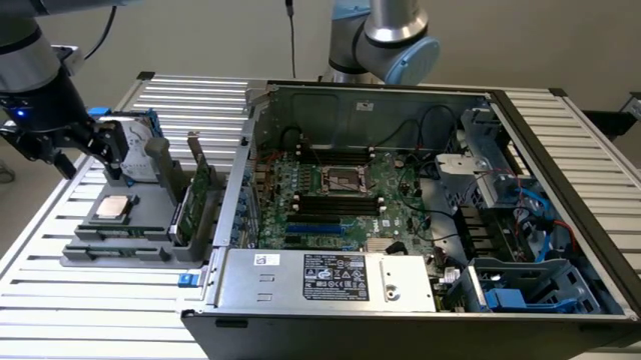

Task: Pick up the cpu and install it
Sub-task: 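Pick up the cpu and move it towards the insertion slot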

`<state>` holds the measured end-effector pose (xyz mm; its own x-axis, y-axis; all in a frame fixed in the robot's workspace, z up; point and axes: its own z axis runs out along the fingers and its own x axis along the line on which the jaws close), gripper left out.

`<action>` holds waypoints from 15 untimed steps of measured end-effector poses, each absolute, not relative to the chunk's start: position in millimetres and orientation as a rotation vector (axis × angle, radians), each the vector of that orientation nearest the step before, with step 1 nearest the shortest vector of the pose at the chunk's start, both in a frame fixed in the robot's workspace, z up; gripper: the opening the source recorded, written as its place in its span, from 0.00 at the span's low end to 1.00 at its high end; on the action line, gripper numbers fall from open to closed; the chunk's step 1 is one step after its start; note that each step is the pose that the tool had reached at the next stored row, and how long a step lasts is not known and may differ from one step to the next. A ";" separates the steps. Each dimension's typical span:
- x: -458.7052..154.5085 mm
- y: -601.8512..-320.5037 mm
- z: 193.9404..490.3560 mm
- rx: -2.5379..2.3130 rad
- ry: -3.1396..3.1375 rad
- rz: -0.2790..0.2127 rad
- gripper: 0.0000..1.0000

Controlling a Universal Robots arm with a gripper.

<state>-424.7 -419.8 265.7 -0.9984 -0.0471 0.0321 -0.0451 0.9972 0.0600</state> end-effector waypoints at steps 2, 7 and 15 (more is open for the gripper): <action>-425.1 -420.0 262.0 0.072 -3.106 -0.092 0.73; -427.0 -420.2 253.1 0.071 -3.106 -0.092 0.73; -431.9 -420.7 238.5 0.054 -3.107 -0.093 0.73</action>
